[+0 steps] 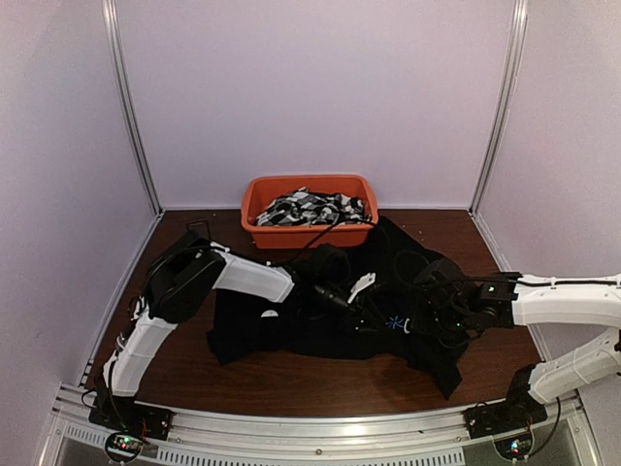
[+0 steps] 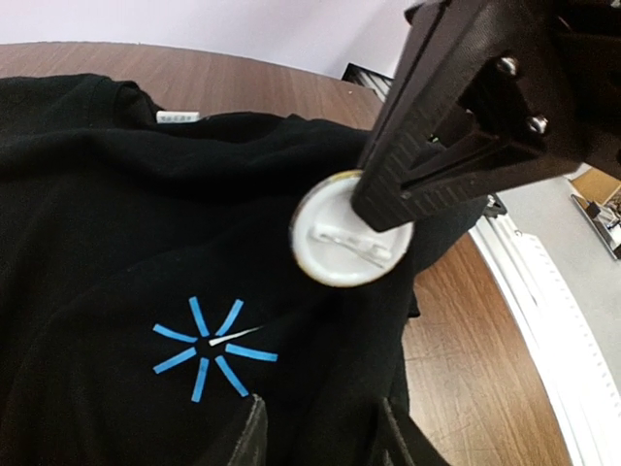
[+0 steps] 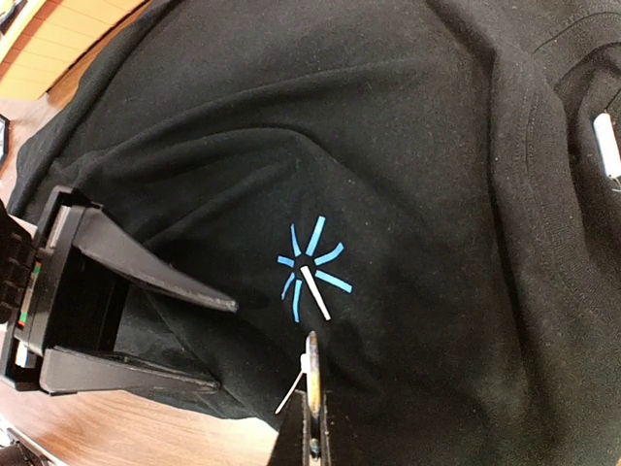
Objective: Pin the brooch onto the clothing
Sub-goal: Cross the brooch on the flattened clothing.
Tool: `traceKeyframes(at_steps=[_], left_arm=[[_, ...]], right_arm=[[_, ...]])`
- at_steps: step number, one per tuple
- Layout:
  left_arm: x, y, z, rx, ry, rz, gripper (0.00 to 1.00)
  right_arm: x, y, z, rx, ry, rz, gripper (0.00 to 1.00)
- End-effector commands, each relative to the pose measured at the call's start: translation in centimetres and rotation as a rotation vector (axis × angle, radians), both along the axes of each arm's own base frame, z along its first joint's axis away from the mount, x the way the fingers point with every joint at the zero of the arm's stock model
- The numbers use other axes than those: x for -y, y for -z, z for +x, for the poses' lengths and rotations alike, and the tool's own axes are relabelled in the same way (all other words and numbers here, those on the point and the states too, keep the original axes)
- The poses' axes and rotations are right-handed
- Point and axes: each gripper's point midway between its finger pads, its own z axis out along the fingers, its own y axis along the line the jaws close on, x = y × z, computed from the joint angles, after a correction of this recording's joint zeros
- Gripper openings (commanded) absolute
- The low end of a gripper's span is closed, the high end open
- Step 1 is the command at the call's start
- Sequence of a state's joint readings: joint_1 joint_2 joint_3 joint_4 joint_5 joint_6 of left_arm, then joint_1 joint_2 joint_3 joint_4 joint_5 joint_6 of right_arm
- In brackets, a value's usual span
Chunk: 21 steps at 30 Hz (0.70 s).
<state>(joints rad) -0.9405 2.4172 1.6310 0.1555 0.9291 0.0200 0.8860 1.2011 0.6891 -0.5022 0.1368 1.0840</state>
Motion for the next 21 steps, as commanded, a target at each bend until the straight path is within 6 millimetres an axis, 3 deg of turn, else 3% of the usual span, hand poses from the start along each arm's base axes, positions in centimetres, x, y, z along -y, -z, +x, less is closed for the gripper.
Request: traceKeyframes(at_steps=[1, 8, 13, 21], left_arm=[[0.6, 0.0, -1.0, -0.015, 0.056, -0.055, 0.38], [0.4, -0.2, -1.9, -0.048, 0.088, -0.066, 0.50], [0.9, 0.0, -2.4, -0.020, 0.083, -0.044, 0.45], [1.3, 0.7, -1.1, 0.013, 0.012, -0.013, 0.36]], right_arm=[[0.4, -0.1, 0.3, 0.018, 0.016, -0.022, 0.00], [1.1, -0.8, 0.7, 0.030, 0.025, -0.047, 0.00], [1.8, -1.2, 0.9, 0.039, 0.042, -0.052, 0.00], [1.9, -0.8, 0.8, 0.022, 0.036, -0.055, 0.00]])
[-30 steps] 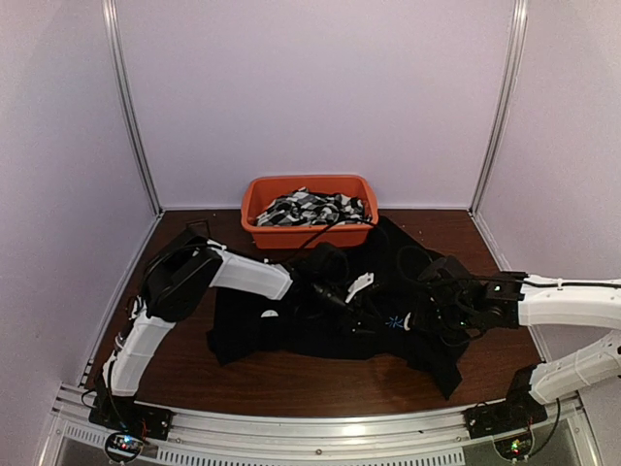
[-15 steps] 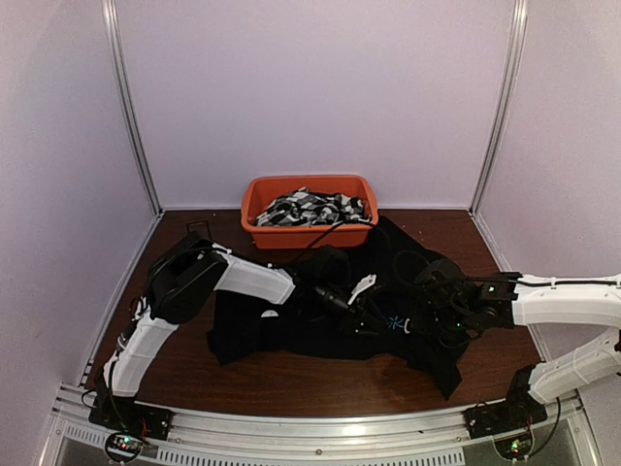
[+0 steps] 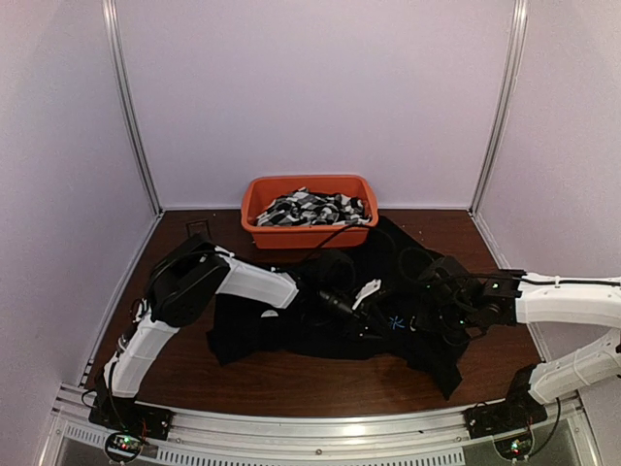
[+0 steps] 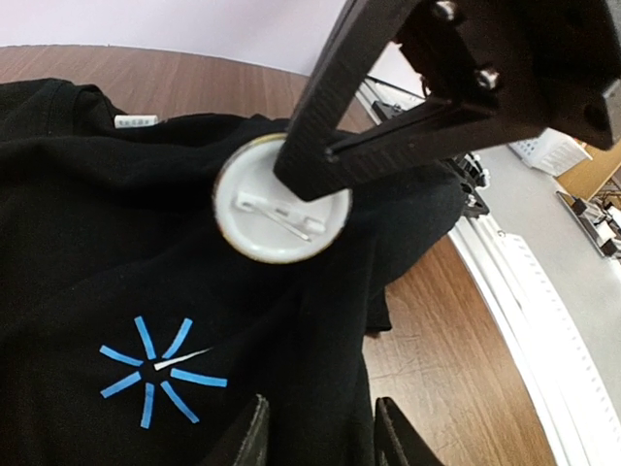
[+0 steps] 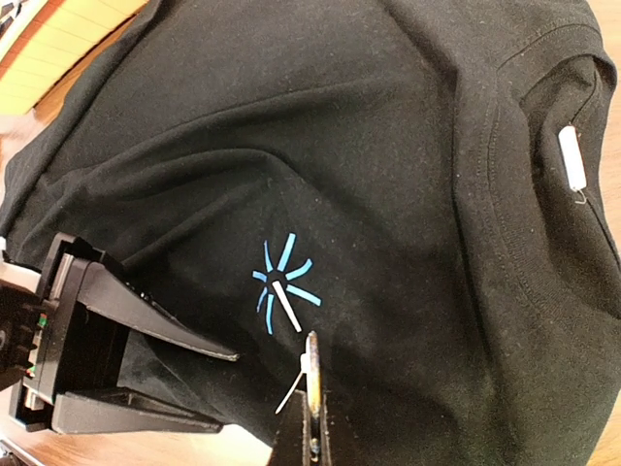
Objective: Pin the brooch onto the clothing
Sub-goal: Cross the brooch on the flattened clothing.
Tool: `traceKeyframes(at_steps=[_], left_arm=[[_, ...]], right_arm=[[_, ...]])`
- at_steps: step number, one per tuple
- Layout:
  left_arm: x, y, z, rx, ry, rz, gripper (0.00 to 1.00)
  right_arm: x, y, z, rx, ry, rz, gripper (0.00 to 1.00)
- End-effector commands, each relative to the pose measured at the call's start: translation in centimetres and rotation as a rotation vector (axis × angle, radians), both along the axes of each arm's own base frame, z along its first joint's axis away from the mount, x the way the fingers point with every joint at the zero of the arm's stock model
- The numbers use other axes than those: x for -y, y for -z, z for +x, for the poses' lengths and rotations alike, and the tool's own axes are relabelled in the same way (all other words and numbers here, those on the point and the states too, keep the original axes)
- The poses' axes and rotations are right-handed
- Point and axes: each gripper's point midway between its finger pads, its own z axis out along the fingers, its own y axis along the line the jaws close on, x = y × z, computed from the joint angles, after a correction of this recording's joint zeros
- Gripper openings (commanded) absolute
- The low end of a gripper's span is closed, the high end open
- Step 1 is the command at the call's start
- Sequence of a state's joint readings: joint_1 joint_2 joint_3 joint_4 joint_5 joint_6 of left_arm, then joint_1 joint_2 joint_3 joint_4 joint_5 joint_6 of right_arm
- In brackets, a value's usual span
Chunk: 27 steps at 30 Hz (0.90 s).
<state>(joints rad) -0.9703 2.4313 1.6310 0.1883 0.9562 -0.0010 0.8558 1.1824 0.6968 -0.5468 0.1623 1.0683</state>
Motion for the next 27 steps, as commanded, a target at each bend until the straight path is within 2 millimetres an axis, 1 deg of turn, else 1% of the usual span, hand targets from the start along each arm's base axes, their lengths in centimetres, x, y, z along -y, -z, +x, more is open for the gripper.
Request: traceKeyframes(at_steps=[1, 5, 8, 10, 11, 14, 16, 19, 22, 25, 27], left_arm=[[0.5, 0.5, 0.8, 0.037, -0.033, -0.006, 0.35], [0.5, -0.3, 0.6, 0.010, -0.040, -0.041, 0.30], [0.5, -0.9, 0.2, -0.005, -0.023, -0.069, 0.24], [0.4, -1.3, 0.0, -0.008, -0.014, -0.084, 0.14], [0.4, -1.3, -0.1, -0.008, -0.014, -0.088, 0.00], [0.3, -1.6, -0.1, -0.006, -0.014, -0.096, 0.00], [0.3, -1.5, 0.0, -0.004, -0.022, -0.096, 0.00], [0.4, -1.4, 0.2, -0.004, -0.042, -0.095, 0.00], [0.4, -1.2, 0.4, -0.002, -0.056, -0.091, 0.00], [0.4, -1.0, 0.5, -0.002, -0.062, -0.085, 0.00], [0.4, -0.9, 0.5, 0.000, -0.065, -0.083, 0.00]], right_arm=[[0.4, -0.3, 0.2, 0.010, 0.003, -0.022, 0.00], [0.4, 0.3, 0.1, -0.002, 0.002, -0.028, 0.00], [0.3, 0.4, 0.1, -0.001, 0.003, -0.022, 0.00], [0.3, 0.6, 0.2, -0.003, 0.003, -0.023, 0.00], [0.2, 0.7, 0.2, -0.006, 0.002, -0.023, 0.00], [0.0, 0.8, 0.2, -0.014, 0.000, -0.023, 0.00], [0.1, 0.2, 0.3, -0.009, 0.006, -0.021, 0.00], [0.6, -1.8, 0.6, 0.029, 0.042, -0.008, 0.00], [0.6, -4.2, 0.6, 0.070, 0.058, 0.061, 0.00], [-0.2, -5.9, 0.2, 0.082, 0.032, 0.126, 0.00], [-1.2, -6.2, -0.3, 0.065, -0.012, 0.152, 0.00]])
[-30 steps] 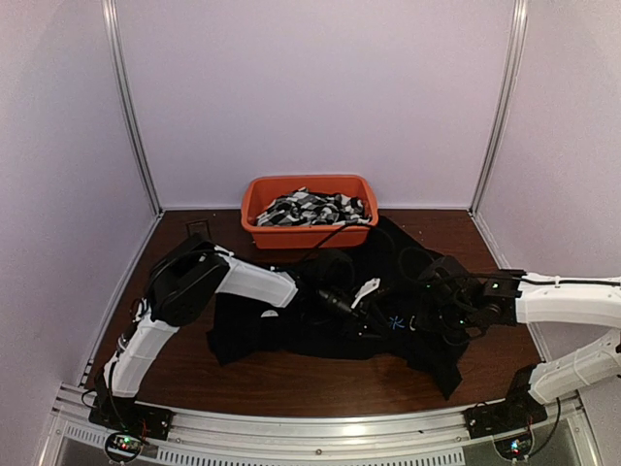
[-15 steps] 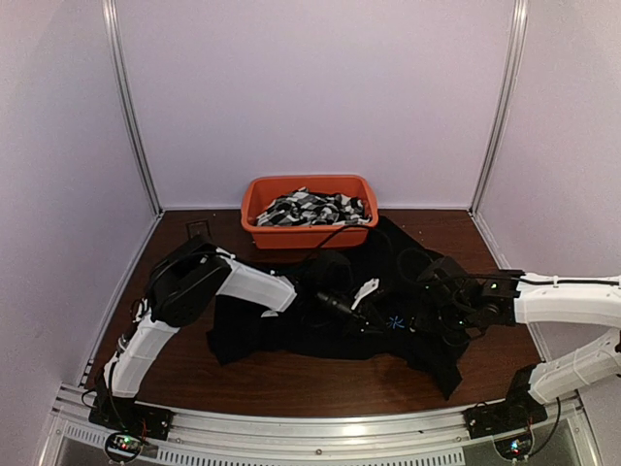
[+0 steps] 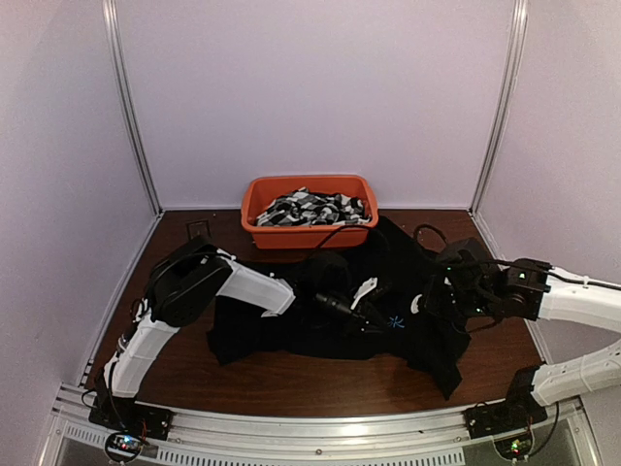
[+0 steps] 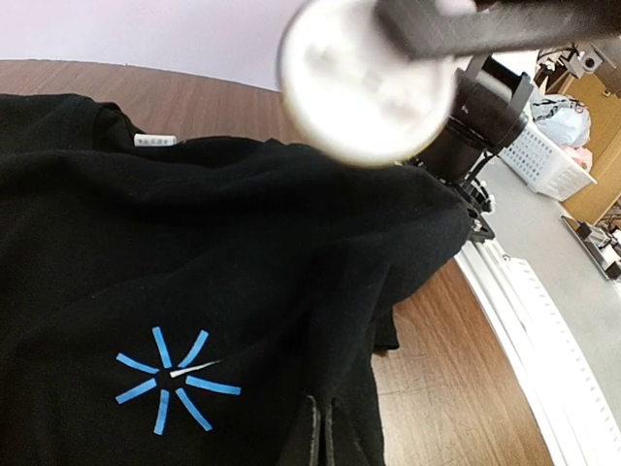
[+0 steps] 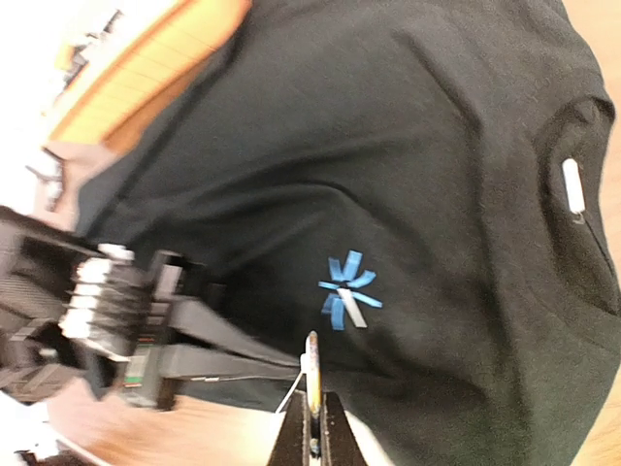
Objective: Pin the brooch onto the clothing
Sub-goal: Cross the brooch on the flattened clothing.
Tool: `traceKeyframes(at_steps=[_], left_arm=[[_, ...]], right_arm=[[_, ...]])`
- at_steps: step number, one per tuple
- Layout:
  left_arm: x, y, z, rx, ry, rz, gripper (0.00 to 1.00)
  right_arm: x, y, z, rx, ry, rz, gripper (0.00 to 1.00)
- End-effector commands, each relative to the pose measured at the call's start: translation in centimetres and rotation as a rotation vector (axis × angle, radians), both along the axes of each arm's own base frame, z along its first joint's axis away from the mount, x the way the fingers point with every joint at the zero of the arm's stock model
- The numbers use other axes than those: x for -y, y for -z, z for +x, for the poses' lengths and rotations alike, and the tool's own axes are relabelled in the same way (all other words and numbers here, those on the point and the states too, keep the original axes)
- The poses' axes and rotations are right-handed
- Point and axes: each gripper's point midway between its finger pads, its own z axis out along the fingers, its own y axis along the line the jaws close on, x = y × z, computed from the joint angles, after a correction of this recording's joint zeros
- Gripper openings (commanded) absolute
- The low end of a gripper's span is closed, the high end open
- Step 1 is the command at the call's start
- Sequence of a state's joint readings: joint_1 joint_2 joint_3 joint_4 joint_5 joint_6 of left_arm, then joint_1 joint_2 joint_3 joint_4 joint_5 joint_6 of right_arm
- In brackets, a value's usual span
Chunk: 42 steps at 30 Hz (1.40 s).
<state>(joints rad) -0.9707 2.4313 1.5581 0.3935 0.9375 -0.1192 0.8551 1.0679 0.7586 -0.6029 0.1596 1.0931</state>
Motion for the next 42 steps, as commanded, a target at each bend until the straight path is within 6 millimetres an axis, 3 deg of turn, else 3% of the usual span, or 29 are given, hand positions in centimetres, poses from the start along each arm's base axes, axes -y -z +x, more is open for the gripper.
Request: traceKeyframes(at_steps=[1, 6, 11, 25, 32, 35, 42], left_arm=[[0.2, -0.6, 0.2, 0.020, -0.017, -0.023, 0.00], [0.2, -0.5, 0.4, 0.021, -0.030, -0.018, 0.00], [0.2, -0.5, 0.5, 0.023, -0.035, -0.017, 0.00], [-0.4, -1.7, 0.0, 0.070, -0.016, -0.052, 0.00], [-0.4, -2.1, -0.2, 0.082, -0.023, -0.063, 0.00], [-0.3, -2.0, -0.2, 0.086, -0.034, -0.056, 0.00], [-0.1, -1.1, 0.8, 0.094, -0.088, -0.014, 0.00]], right_arm=[[-1.4, -1.4, -0.9, -0.017, -0.056, 0.051, 0.00], [-3.0, 0.6, -3.0, -0.083, -0.128, 0.032, 0.00], [-2.3, 1.5, -3.6, -0.094, -0.107, 0.030, 0.00], [0.8, 4.0, -2.7, -0.090, 0.010, -0.138, 0.00], [-0.3, 5.7, -2.4, -0.122, -0.001, -0.137, 0.00], [-1.3, 5.3, -2.3, -0.124, -0.017, -0.106, 0.00], [-2.1, 0.8, -1.5, -0.022, -0.031, -0.007, 0.00]])
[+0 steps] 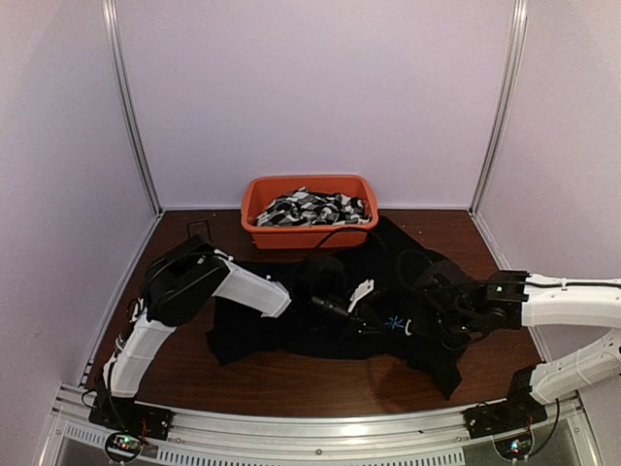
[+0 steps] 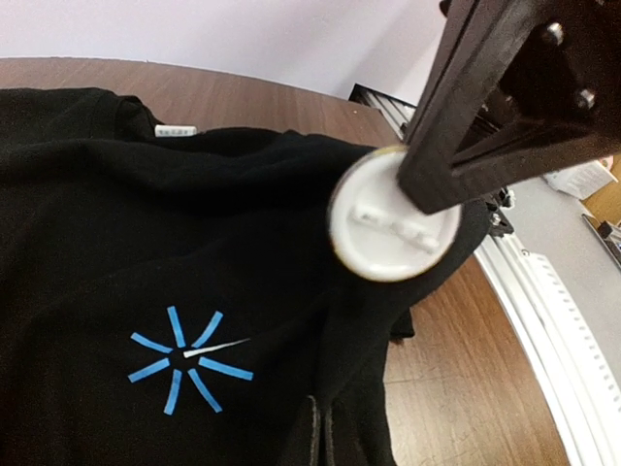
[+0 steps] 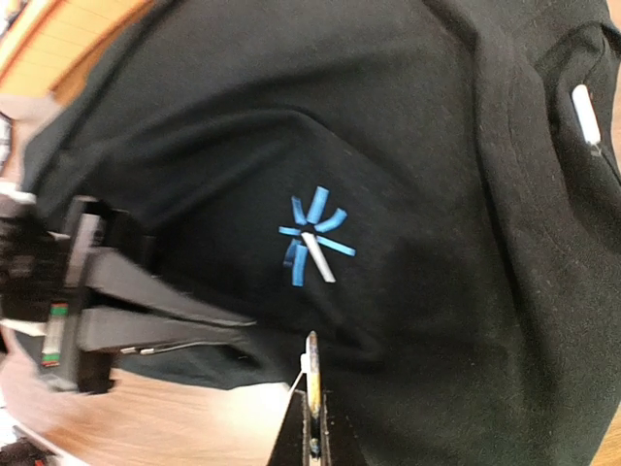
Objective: Pin the brooch onto the clothing
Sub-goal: Cross the brooch on the flattened clothing.
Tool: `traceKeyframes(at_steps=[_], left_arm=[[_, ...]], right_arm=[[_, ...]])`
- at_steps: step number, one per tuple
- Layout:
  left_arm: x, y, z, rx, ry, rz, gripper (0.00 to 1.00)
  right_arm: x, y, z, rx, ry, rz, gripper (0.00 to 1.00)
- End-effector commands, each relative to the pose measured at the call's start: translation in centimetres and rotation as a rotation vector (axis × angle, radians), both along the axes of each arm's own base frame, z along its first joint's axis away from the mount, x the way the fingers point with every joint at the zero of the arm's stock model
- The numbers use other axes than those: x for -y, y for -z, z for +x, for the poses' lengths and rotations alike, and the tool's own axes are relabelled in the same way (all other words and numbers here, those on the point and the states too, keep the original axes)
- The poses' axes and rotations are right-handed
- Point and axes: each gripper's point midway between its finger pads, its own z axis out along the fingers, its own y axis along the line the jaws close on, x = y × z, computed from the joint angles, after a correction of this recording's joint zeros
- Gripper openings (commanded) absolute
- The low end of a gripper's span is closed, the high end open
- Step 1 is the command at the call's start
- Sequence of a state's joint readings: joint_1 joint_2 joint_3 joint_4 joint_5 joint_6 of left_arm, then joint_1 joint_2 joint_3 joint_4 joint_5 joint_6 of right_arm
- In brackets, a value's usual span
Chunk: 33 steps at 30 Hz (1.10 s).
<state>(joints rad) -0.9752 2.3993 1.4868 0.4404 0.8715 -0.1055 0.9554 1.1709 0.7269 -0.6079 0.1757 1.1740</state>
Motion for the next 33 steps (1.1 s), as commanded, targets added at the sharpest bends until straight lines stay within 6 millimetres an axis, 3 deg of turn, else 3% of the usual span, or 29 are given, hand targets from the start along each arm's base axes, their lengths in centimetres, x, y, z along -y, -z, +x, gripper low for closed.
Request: traceKeyframes(at_steps=[1, 5, 12, 22, 33], left_arm=[[0.4, -1.5, 0.9, 0.056, -0.051, -0.012, 0.00], [0.5, -1.0, 1.5, 0.059, -0.088, 0.007, 0.00], [0.5, -1.3, 1.5, 0.058, -0.088, -0.009, 0.00], [-0.1, -2.2, -0.3, 0.060, 0.008, -0.087, 0.00], [-0.3, -2.9, -1.5, 0.054, 0.071, -0.126, 0.00]], right_arm=[[-0.9, -3.3, 0.7, 0.067, -0.017, 0.070, 0.00], [-2.0, -2.5, -0.3, 0.012, -0.082, 0.078, 0.00], [-1.6, 0.3, -1.1, -0.049, -0.084, 0.039, 0.00], [0.6, 2.0, 0.0, -0.041, -0.010, -0.038, 0.00], [0.5, 2.8, 1.2, -0.036, -0.004, -0.058, 0.00]])
